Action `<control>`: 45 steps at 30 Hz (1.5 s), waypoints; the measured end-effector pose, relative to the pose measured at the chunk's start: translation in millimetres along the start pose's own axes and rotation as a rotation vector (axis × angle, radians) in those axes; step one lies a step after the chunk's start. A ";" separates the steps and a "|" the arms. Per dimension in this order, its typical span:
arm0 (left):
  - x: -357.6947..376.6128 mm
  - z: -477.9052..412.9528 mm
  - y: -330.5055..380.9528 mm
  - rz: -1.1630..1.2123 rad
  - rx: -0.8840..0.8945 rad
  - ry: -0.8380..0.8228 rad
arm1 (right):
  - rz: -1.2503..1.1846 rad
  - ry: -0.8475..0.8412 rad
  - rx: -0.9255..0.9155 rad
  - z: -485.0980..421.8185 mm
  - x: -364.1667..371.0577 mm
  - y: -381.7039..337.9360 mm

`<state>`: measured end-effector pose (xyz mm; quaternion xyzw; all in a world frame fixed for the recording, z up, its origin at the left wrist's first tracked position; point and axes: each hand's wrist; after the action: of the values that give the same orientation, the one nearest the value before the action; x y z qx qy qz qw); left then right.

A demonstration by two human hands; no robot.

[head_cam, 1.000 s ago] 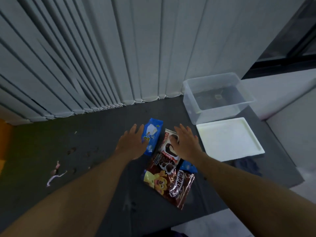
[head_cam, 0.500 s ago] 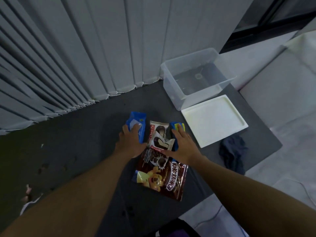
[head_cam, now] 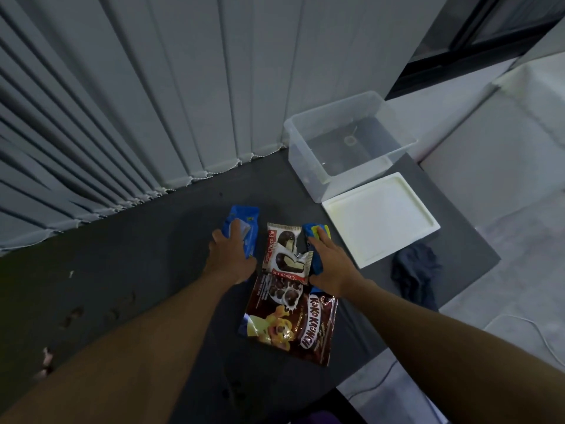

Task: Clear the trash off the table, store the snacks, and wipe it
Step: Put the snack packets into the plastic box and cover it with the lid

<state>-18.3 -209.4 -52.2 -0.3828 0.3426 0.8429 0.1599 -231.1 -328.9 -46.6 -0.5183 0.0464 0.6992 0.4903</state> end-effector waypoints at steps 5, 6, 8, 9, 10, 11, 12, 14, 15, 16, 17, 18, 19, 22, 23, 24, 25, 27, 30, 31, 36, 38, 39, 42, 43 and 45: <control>-5.3 2.2 7.6 0.014 0.010 0.016 | -0.015 0.009 0.032 -4.6 6.0 6.0; -6.3 3.8 9.9 0.020 0.016 0.023 | -0.027 0.012 0.016 -5.1 5.8 7.7; -9.0 6.8 14.8 0.028 0.029 0.038 | -0.056 0.020 -0.019 -7.1 3.5 10.5; -10.4 8.4 17.2 0.034 0.028 0.045 | -0.059 0.025 -0.027 -8.5 1.4 11.8; -12.0 10.3 19.3 0.039 0.024 0.051 | -0.056 0.034 -0.035 -10.0 -1.3 12.8; -13.2 12.0 21.4 0.039 0.022 0.058 | -0.051 0.047 -0.043 -11.1 -4.2 13.6; -14.5 14.0 23.6 0.032 0.021 0.064 | -0.049 0.062 -0.053 -11.9 -7.1 14.1; -16.2 17.3 28.5 0.015 0.011 0.079 | -0.058 0.073 -0.081 -12.7 -12.1 14.4; -17.3 18.7 31.2 0.011 0.005 0.089 | -0.065 0.077 -0.096 -13.0 -15.1 14.1; -18.6 20.1 34.3 0.011 0.001 0.097 | -0.071 0.082 -0.103 -13.2 -18.4 13.5; -19.6 21.5 37.3 0.012 -0.001 0.105 | -0.076 0.090 -0.110 -13.5 -21.6 12.9; -20.6 23.2 39.7 0.012 0.000 0.115 | -0.081 0.100 -0.123 -14.0 -24.2 12.6; -21.8 24.9 42.2 0.009 0.003 0.124 | -0.083 0.111 -0.143 -13.7 -26.9 12.0; -27.6 29.8 51.2 0.001 0.007 0.136 | -0.084 0.146 -0.200 -12.2 -37.5 9.6; -30.1 30.8 53.8 -0.004 0.002 0.135 | -0.088 0.160 -0.215 -12.0 -41.7 8.0; -33.0 31.8 56.2 -0.012 0.000 0.138 | -0.087 0.177 -0.226 -12.0 -46.0 6.2; -36.4 32.7 58.5 -0.019 0.005 0.144 | -0.085 0.191 -0.232 -11.5 -50.8 4.0; -44.7 33.3 61.8 -0.011 0.020 0.154 | -0.091 0.214 -0.247 -10.1 -61.3 -0.7; -57.6 32.9 65.1 -0.005 0.040 0.164 | -0.096 0.253 -0.264 -7.7 -76.4 -6.6; -61.4 32.7 66.6 -0.015 0.051 0.169 | -0.098 0.267 -0.262 -6.5 -81.2 -8.6; -74.0 27.1 74.8 -0.032 0.126 0.158 | -0.092 0.333 -0.277 -1.3 -99.7 -15.1; -76.9 24.6 77.5 -0.017 0.136 0.151 | -0.093 0.374 -0.285 -1.2 -108.1 -16.4; -77.8 23.6 78.8 -0.015 0.142 0.150 | -0.092 0.399 -0.285 -2.3 -113.0 -16.7; -80.0 20.9 83.4 -0.020 0.151 0.158 | -0.065 0.443 -0.267 -8.9 -130.4 -15.8; -80.6 19.5 85.2 -0.022 0.153 0.166 | -0.057 0.449 -0.258 -12.8 -137.1 -14.6; -81.8 15.6 88.8 -0.017 0.150 0.178 | -0.053 0.453 -0.244 -22.1 -150.7 -12.2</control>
<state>-20.3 -262.5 57.3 -0.4462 0.4141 0.7762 0.1641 -209.9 -431.4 64.7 -0.7181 0.0568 0.5526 0.4191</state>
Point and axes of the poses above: each hand's wrist, its own z-axis away from the middle knuckle, its own x-axis out of the palm, y = z × x
